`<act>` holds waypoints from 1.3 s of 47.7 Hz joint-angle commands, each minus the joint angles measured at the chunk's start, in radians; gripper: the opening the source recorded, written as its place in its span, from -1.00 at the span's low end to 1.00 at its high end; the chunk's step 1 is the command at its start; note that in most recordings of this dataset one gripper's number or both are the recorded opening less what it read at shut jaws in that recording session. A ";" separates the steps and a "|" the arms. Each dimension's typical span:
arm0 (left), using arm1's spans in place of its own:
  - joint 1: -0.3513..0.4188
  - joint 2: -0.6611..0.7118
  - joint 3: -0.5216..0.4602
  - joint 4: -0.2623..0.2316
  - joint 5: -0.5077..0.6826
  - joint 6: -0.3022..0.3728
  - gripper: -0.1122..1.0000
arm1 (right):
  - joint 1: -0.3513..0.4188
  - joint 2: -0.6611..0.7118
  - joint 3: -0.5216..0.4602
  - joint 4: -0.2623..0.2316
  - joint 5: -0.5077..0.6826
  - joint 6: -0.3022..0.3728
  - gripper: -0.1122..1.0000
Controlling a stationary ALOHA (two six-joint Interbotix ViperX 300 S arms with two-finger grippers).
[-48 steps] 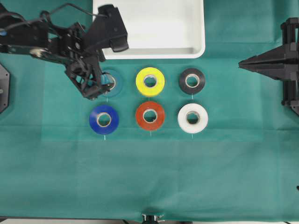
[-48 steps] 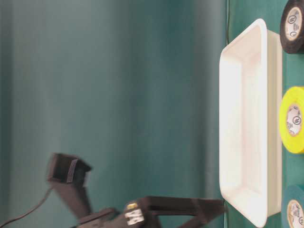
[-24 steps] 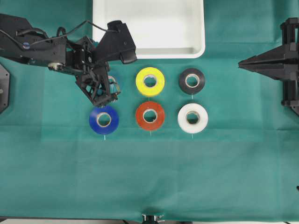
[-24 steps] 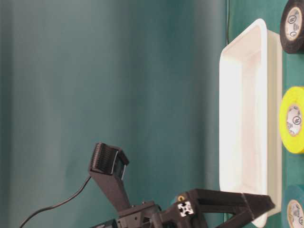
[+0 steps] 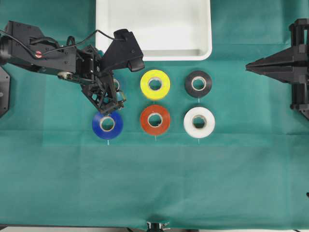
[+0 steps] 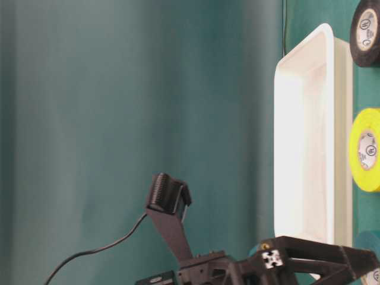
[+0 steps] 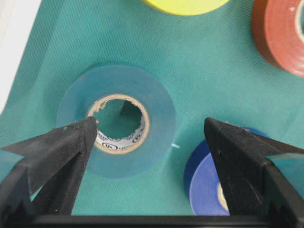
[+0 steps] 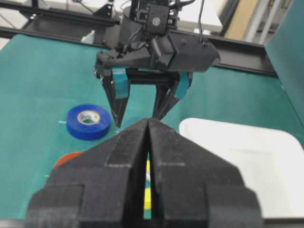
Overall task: Place the tape from the fixed location into the white case.
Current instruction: 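Lower the left gripper fingers into the teal roll's center hole, then close the left gripper on the teal roll's inner rim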
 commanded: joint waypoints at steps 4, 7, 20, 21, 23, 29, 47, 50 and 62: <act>-0.014 -0.002 -0.006 0.000 -0.037 0.000 0.96 | -0.002 0.006 -0.026 0.000 -0.003 -0.002 -0.81; -0.015 0.005 -0.002 0.000 -0.048 -0.002 0.96 | -0.002 0.006 -0.026 -0.002 -0.003 -0.002 -0.81; -0.015 0.035 0.012 0.000 -0.078 -0.002 0.96 | -0.002 0.008 -0.026 -0.002 -0.003 -0.002 -0.81; -0.015 0.037 0.012 0.000 -0.081 -0.002 0.96 | 0.000 0.008 -0.026 0.000 -0.003 -0.002 -0.81; -0.015 0.043 0.015 0.000 -0.087 -0.002 0.96 | -0.002 0.008 -0.026 0.000 -0.003 -0.002 -0.81; -0.015 0.054 0.020 0.000 -0.101 -0.002 0.96 | 0.000 0.008 -0.026 0.000 -0.003 -0.002 -0.81; -0.015 0.057 0.021 0.000 -0.106 -0.002 0.95 | 0.000 0.009 -0.026 0.000 -0.003 -0.002 -0.81; -0.015 0.057 0.021 0.000 -0.106 -0.002 0.95 | -0.002 0.009 -0.026 0.000 -0.003 -0.002 -0.81; -0.015 0.057 0.021 0.000 -0.106 -0.002 0.91 | 0.000 0.009 -0.026 0.000 -0.003 -0.002 -0.81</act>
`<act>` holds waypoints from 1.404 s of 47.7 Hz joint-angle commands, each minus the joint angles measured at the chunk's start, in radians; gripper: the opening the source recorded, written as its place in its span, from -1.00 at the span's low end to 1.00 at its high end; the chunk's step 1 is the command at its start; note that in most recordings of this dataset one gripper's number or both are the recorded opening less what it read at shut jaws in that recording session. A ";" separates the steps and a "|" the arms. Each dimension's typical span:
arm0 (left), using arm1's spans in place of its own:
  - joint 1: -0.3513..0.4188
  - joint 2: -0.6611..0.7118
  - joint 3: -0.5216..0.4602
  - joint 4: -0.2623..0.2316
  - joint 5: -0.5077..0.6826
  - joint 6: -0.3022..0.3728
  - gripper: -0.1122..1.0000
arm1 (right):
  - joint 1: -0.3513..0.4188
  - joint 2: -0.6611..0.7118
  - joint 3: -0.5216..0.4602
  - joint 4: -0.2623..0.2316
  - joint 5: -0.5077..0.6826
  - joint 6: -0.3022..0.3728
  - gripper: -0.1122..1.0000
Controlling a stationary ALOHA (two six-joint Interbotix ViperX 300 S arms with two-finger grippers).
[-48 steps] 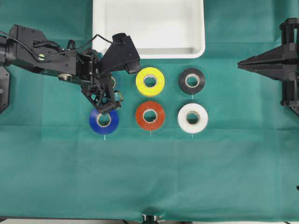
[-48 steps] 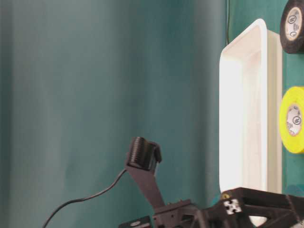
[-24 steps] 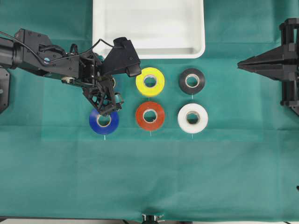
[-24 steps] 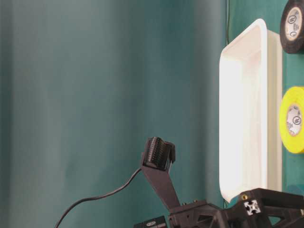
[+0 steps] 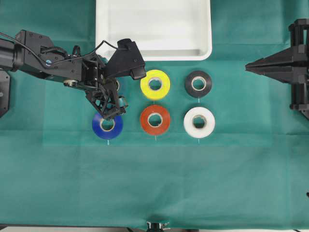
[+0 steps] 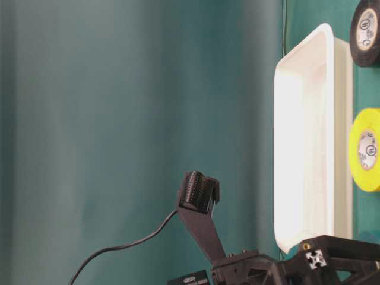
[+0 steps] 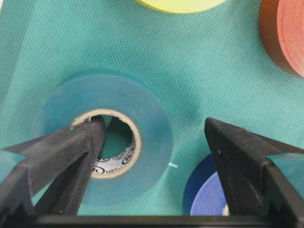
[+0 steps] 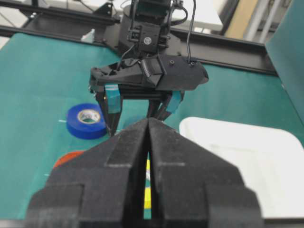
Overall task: Place the tape from the fixed location into the white case.
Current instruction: 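Close the left gripper on the teal roll's inner rim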
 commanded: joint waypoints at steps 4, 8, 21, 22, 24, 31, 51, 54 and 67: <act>0.002 -0.009 -0.008 0.000 -0.003 -0.002 0.89 | 0.000 0.006 -0.026 0.000 -0.003 -0.002 -0.81; 0.003 -0.009 -0.011 0.000 0.000 -0.002 0.81 | 0.000 0.006 -0.028 0.000 -0.003 -0.002 -0.81; 0.003 -0.011 -0.015 0.000 0.003 0.002 -0.40 | 0.000 0.006 -0.026 0.000 -0.003 -0.003 -0.81; 0.002 -0.011 -0.015 0.000 0.003 0.003 -0.40 | 0.000 0.006 -0.026 0.000 -0.003 -0.003 -0.81; 0.002 -0.011 -0.015 0.000 0.003 0.005 -0.40 | 0.000 0.006 -0.026 0.000 -0.003 -0.003 -0.81; -0.002 -0.011 -0.018 0.000 0.003 0.006 -0.40 | 0.000 0.006 -0.028 0.000 -0.003 -0.003 -0.81; -0.002 -0.049 -0.025 0.000 0.029 0.006 -0.40 | 0.000 0.006 -0.028 0.000 -0.003 -0.003 -0.81; -0.002 -0.064 -0.029 0.002 0.043 0.008 -0.40 | 0.000 0.006 -0.028 0.000 -0.003 -0.003 -0.81; -0.002 -0.124 -0.069 0.003 0.135 0.009 -0.40 | -0.002 0.006 -0.029 0.000 -0.003 -0.003 -0.81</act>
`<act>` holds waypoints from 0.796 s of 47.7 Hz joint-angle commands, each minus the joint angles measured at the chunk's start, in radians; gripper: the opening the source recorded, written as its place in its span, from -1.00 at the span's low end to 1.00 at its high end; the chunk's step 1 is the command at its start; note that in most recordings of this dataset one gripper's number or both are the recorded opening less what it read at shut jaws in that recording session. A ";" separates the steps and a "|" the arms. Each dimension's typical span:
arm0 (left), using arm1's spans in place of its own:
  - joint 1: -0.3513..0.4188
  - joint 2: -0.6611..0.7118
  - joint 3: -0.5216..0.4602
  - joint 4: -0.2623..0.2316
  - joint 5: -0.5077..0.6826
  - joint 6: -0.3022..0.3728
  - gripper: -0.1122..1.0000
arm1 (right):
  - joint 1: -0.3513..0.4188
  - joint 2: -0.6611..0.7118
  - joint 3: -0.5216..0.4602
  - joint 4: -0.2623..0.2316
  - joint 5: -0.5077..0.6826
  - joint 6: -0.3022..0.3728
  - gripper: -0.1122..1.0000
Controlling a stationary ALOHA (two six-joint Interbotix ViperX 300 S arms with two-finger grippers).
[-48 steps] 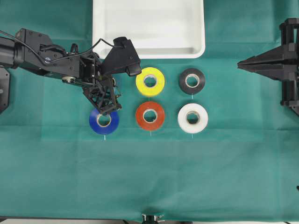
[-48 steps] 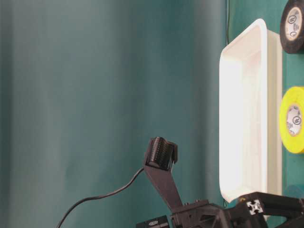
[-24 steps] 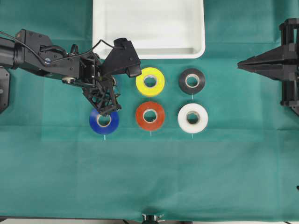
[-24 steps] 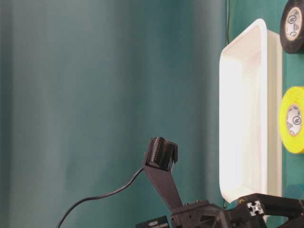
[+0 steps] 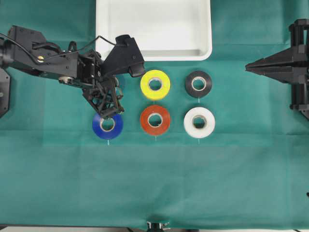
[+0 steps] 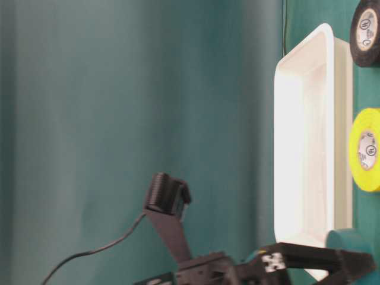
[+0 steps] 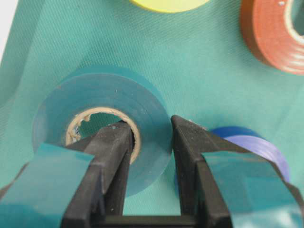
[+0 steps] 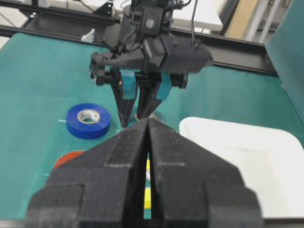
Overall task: Place the tape from the fixed location into the white case.
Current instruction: 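Close the left gripper on the teal roll's inner rim, then lift the teal roll with the left gripper and raise it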
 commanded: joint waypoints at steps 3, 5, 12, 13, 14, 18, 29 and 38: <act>-0.003 -0.057 -0.051 0.003 0.057 0.002 -0.40 | -0.002 0.006 -0.029 0.000 -0.003 -0.002 -0.81; -0.003 -0.063 -0.061 0.003 0.080 0.003 -0.40 | -0.002 0.006 -0.029 0.000 -0.003 -0.002 -0.81; -0.005 -0.087 -0.103 0.006 0.166 0.005 -0.40 | 0.000 0.006 -0.029 0.000 -0.003 -0.002 -0.81; -0.006 -0.092 -0.109 0.008 0.175 0.005 -0.40 | -0.002 0.006 -0.029 0.000 -0.003 0.000 -0.81; -0.008 -0.095 -0.114 0.009 0.184 0.005 -0.40 | 0.000 0.006 -0.029 0.000 -0.003 0.000 -0.81; -0.012 -0.114 -0.135 0.011 0.215 0.005 -0.40 | 0.000 0.006 -0.029 0.000 -0.003 0.000 -0.81; -0.028 -0.186 -0.196 0.012 0.285 0.006 -0.40 | 0.000 0.006 -0.037 0.000 -0.003 -0.002 -0.81; -0.037 -0.232 -0.275 0.021 0.385 0.008 -0.40 | 0.000 0.006 -0.044 -0.002 0.006 -0.002 -0.81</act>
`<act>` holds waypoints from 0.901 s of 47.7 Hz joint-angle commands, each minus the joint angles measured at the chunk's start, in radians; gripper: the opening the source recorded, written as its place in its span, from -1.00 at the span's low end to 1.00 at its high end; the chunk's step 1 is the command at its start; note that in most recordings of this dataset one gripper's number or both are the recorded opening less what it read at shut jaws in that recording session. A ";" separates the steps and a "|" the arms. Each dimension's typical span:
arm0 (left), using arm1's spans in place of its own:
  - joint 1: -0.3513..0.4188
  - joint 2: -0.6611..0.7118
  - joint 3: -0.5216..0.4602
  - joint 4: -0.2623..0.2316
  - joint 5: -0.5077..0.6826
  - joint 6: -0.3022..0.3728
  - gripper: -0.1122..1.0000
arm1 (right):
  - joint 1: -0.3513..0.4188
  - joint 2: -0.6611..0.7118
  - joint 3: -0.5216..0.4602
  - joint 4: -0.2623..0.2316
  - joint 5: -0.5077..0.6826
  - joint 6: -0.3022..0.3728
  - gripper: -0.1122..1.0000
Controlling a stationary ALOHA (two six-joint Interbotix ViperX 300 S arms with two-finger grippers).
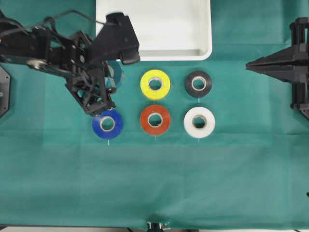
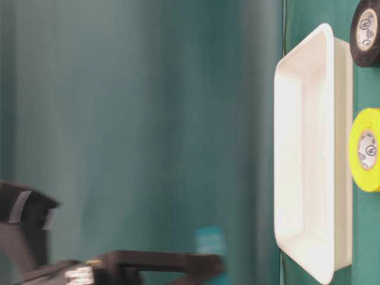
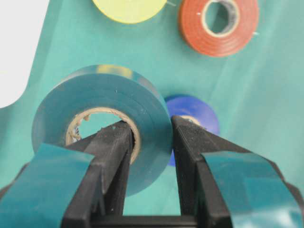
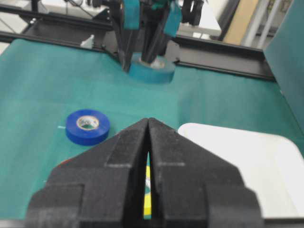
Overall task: Place the tape from the fixed location into the white case.
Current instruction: 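Lift the teal roll with the left gripper and raise it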
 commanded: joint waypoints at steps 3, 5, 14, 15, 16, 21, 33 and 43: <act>-0.006 -0.054 -0.077 0.014 0.063 0.002 -0.40 | 0.000 0.006 -0.031 0.000 0.008 0.002 -0.81; -0.006 -0.058 -0.094 0.017 0.084 0.003 -0.40 | 0.000 0.006 -0.032 0.000 0.009 0.002 -0.81; -0.006 -0.067 -0.130 0.020 0.143 0.006 -0.40 | 0.000 0.006 -0.034 0.000 0.011 0.002 -0.81; -0.005 -0.069 -0.135 0.020 0.149 0.008 -0.40 | -0.002 0.006 -0.034 -0.002 0.011 0.002 -0.81; -0.006 -0.069 -0.138 0.020 0.152 0.009 -0.40 | 0.000 0.006 -0.034 -0.002 0.011 0.002 -0.81; -0.006 -0.072 -0.146 0.020 0.164 0.011 -0.40 | -0.002 0.006 -0.034 0.000 0.012 0.002 -0.81; -0.005 -0.072 -0.150 0.020 0.169 0.009 -0.40 | 0.000 0.006 -0.034 0.000 0.017 0.002 -0.81; -0.006 -0.072 -0.150 0.020 0.169 0.009 -0.40 | 0.000 0.006 -0.034 -0.002 0.017 0.002 -0.81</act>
